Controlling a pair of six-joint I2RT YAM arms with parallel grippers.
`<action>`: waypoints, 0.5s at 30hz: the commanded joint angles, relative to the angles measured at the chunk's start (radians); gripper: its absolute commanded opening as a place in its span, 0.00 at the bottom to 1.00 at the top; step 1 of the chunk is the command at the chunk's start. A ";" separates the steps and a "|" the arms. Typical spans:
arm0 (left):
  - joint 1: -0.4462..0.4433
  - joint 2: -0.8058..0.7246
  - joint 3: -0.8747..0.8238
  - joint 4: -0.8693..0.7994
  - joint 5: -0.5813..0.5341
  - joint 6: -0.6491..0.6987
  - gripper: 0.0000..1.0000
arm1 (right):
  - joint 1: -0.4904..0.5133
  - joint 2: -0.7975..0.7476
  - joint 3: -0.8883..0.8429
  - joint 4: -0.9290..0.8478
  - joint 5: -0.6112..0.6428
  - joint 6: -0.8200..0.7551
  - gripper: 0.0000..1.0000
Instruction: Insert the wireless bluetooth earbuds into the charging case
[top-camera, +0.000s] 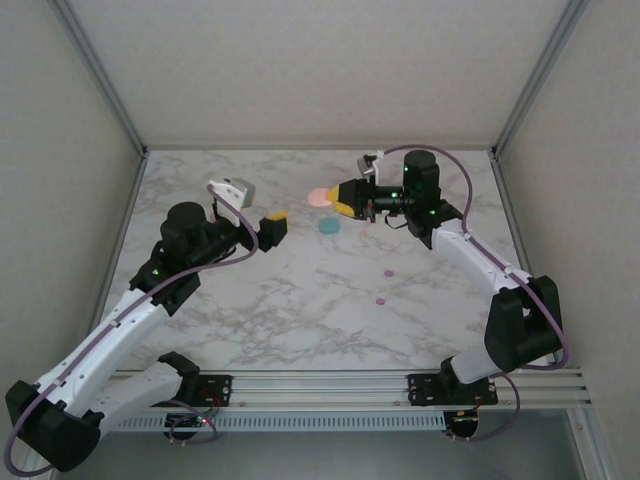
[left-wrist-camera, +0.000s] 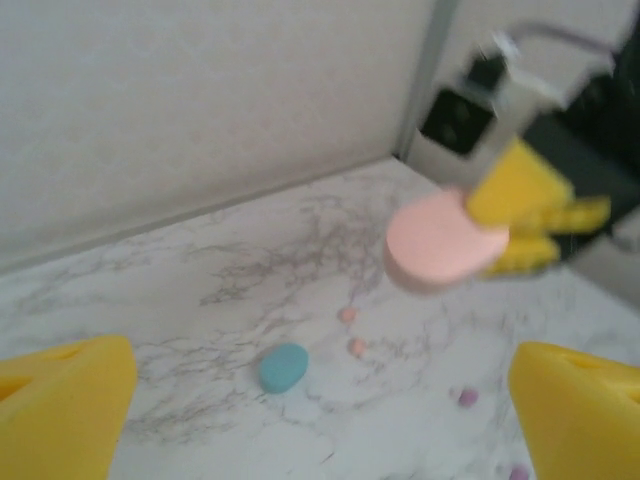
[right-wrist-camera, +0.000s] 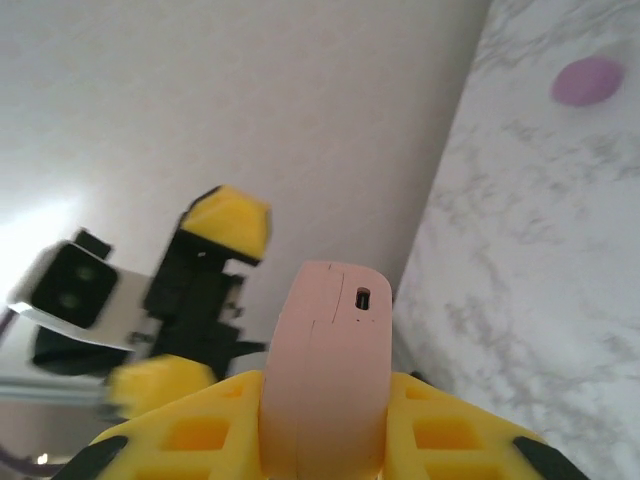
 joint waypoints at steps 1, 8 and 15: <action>-0.003 0.006 -0.005 0.034 0.172 0.217 0.88 | -0.003 0.015 0.049 0.049 -0.134 0.135 0.22; -0.002 0.097 0.052 0.090 0.324 0.268 0.79 | -0.002 0.016 0.078 0.110 -0.171 0.258 0.22; -0.003 0.169 0.072 0.205 0.372 0.270 0.74 | 0.000 0.012 0.079 0.169 -0.178 0.335 0.22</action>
